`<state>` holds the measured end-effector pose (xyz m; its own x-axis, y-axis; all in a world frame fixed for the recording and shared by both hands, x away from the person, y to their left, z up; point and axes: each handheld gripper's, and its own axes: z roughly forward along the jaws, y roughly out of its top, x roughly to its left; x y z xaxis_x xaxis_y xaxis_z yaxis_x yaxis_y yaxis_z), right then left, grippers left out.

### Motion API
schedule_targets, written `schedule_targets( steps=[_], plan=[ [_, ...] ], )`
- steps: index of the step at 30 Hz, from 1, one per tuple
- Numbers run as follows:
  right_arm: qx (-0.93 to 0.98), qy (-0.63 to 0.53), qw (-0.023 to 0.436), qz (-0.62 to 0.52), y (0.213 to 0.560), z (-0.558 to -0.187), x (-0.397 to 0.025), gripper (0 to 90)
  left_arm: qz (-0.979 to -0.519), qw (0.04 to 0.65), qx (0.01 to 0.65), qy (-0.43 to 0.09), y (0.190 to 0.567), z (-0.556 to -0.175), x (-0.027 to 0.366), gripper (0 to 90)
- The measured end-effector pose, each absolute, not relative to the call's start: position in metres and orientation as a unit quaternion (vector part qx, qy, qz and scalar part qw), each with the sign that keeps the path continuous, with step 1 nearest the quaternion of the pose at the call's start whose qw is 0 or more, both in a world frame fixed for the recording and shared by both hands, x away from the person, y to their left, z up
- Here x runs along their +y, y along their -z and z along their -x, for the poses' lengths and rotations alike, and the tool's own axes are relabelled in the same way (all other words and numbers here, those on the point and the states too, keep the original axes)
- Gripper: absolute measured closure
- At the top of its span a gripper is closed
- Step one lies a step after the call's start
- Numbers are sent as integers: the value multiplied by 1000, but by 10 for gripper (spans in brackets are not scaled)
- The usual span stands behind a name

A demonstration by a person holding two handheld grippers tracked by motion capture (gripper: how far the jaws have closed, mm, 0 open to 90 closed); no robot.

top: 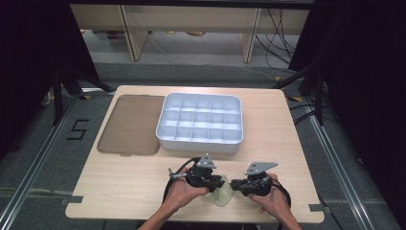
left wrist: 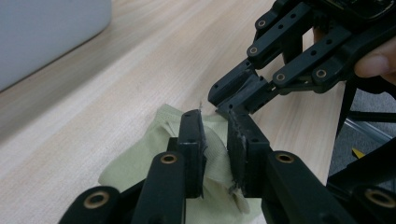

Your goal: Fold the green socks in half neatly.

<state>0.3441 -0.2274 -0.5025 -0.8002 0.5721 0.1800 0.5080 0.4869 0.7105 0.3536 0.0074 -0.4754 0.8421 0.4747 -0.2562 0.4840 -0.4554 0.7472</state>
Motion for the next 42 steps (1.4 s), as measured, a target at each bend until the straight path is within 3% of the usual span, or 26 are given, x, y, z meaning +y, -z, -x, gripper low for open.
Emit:
schedule_targets(
  steps=[5, 13, 26, 42],
  plan=[
    [854, -403, 42, -327, 499, -342, -236, 812, -847, 451, 282, 14, 468, -355, 10, 633],
    [847, -415, 53, -329, 493, -339, -246, 813, -835, 468, 289, 9, 458, -354, 26, 627],
    [845, -441, 81, -292, 474, -327, -232, 816, -854, 433, 289, -18, 479, -335, 50, 813],
    [881, -398, 63, -246, 487, -319, -198, 814, -874, 398, 278, -18, 502, -333, 39, 818]
  ],
)
